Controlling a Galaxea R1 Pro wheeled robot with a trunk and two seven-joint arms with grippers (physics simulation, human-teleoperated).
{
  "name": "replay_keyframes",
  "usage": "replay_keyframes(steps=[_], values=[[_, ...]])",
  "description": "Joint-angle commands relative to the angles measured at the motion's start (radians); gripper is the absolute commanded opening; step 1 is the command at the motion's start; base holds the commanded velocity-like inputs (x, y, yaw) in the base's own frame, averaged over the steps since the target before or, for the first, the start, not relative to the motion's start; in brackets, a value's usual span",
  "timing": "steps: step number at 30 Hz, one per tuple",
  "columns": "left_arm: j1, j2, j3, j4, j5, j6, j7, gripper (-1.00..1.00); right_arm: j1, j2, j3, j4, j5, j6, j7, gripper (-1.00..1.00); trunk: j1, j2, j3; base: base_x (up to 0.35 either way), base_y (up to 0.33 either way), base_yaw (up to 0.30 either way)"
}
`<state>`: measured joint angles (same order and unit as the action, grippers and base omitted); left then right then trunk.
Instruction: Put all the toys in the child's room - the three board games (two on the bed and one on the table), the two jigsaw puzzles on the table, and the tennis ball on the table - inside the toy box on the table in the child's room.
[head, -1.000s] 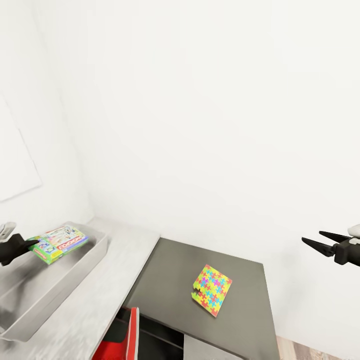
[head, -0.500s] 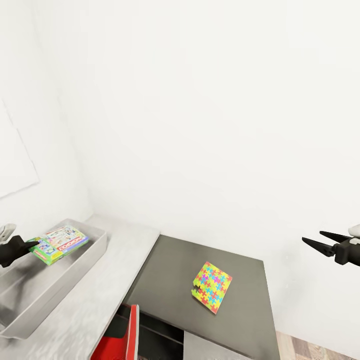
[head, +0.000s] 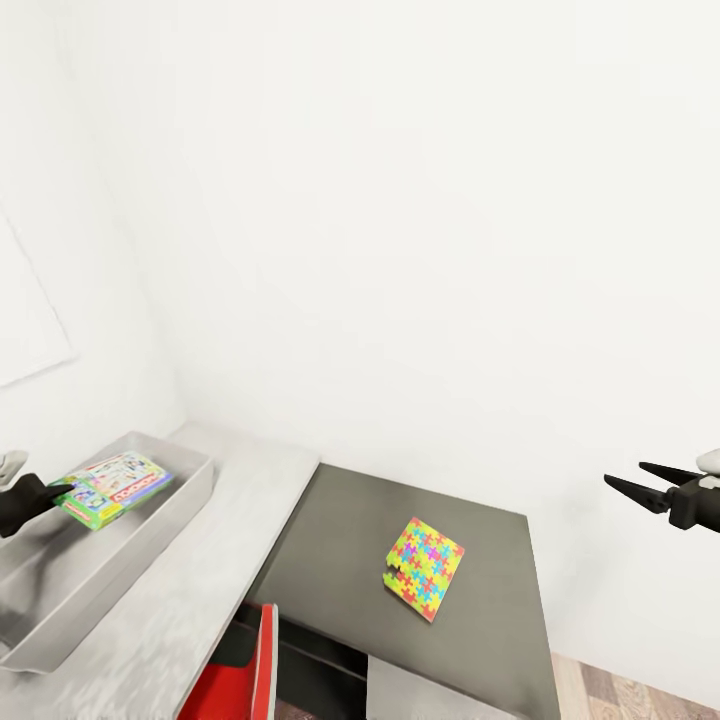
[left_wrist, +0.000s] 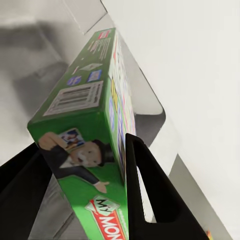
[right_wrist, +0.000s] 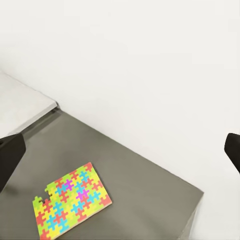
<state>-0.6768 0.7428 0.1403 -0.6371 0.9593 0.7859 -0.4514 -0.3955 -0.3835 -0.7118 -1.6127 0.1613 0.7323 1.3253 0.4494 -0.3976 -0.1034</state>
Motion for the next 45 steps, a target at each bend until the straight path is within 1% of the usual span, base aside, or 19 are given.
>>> replay_keyframes(steps=[1, 3, 4, 6, 7, 9, 10, 13, 14, 18, 23, 32, 38, 41, 45], values=[[-0.004, 0.000, 0.002, 0.009, 0.001, -0.001, -0.002, -1.00, -0.002, 0.000, -0.001, -0.001, 0.009, 0.008, 0.009, 1.00, 0.001, -0.002, -0.004, 0.000, 0.000, 0.000], [-0.019, -0.002, 0.001, 0.043, -0.010, -0.019, -0.003, -1.00, -0.002, 0.000, -0.001, -0.001, 0.009, 0.009, 0.009, 1.00, 0.001, -0.002, -0.007, 0.000, 0.000, 0.000], [-0.033, -0.005, 0.000, 0.067, -0.034, -0.034, -0.003, -1.00, -0.002, 0.000, 0.000, -0.001, 0.009, 0.009, 0.009, 1.00, 0.001, -0.002, -0.009, 0.000, 0.000, 0.000], [-0.050, -0.010, -0.001, 0.095, -0.069, -0.054, -0.004, -1.00, -0.002, 0.000, 0.000, -0.001, 0.009, 0.009, 0.009, 1.00, 0.001, -0.002, -0.012, 0.000, 0.000, 0.000], [-0.070, -0.019, -0.001, 0.129, -0.104, -0.073, -0.006, -1.00, -0.002, 0.000, 0.000, -0.001, 0.009, 0.009, 0.009, 1.00, 0.001, -0.002, -0.013, 0.000, 0.000, 0.000], [-0.092, -0.027, -0.002, 0.163, -0.134, -0.089, -0.013, -1.00, -0.002, 0.000, 0.001, -0.001, 0.009, 0.009, 0.009, 1.00, 0.001, -0.002, -0.017, 0.000, 0.000, 0.000], [-0.110, -0.033, -0.002, 0.191, -0.162, -0.104, -0.027, -1.00, -0.002, 0.000, 0.001, -0.001, 0.009, 0.008, 0.009, 1.00, 0.001, -0.002, -0.018, 0.000, 0.000, 0.000], [-0.127, -0.038, -0.002, 0.219, -0.194, -0.119, -0.048, -1.00, -0.002, 0.000, 0.001, -0.001, 0.009, 0.008, 0.009, 1.00, 0.001, -0.002, -0.023, 0.000, 0.000, 0.000], [-0.135, -0.041, -0.002, 0.233, -0.213, -0.127, -0.059, -1.00, -0.002, 0.000, 0.001, -0.001, 0.009, 0.008, 0.009, 1.00, 0.001, -0.002, -0.025, 0.000, 0.000, 0.000], [-0.142, -0.043, -0.002, 0.244, -0.227, -0.133, -0.069, -1.00, -0.002, 0.000, 0.000, -0.001, 0.009, 0.009, 0.010, 1.00, 0.001, -0.002, -0.031, 0.000, 0.000, 0.000], [-0.147, -0.043, -0.002, 0.247, -0.230, -0.135, -0.073, -1.00, -0.001, 0.000, -0.001, -0.001, 0.009, 0.009, 0.011, 1.00, 0.001, -0.002, -0.039, 0.000, 0.000, 0.000], [-0.181, -0.044, -0.004, 0.249, -0.233, -0.135, -0.074, -1.00, 0.000, 0.000, -0.008, -0.001, 0.009, 0.009, 0.011, 1.00, 0.001, -0.002, -0.053, 0.000, 0.000, 0.000], [-0.199, -0.044, -0.026, 0.259, -0.234, -0.135, -0.073, -1.00, 0.000, 0.000, -0.009, -0.001, 0.009, 0.009, 0.011, 1.00, 0.001, -0.002, -0.063, 0.000, 0.000, 0.000], [-0.209, -0.045, -0.029, 0.264, -0.234, -0.135, -0.073, -1.00, 0.000, 0.000, -0.009, -0.001, 0.009, 0.009, 0.011, 1.00, 0.001, -0.002, -0.067, 0.000, 0.000, 0.000], [-0.215, -0.055, -0.031, 0.267, -0.235, -0.135, -0.073, -1.00, 0.000, 0.000, -0.009, -0.001, 0.009, 0.009, 0.011, 1.00, 0.001, -0.002, -0.074, 0.000, 0.000, 0.000]])
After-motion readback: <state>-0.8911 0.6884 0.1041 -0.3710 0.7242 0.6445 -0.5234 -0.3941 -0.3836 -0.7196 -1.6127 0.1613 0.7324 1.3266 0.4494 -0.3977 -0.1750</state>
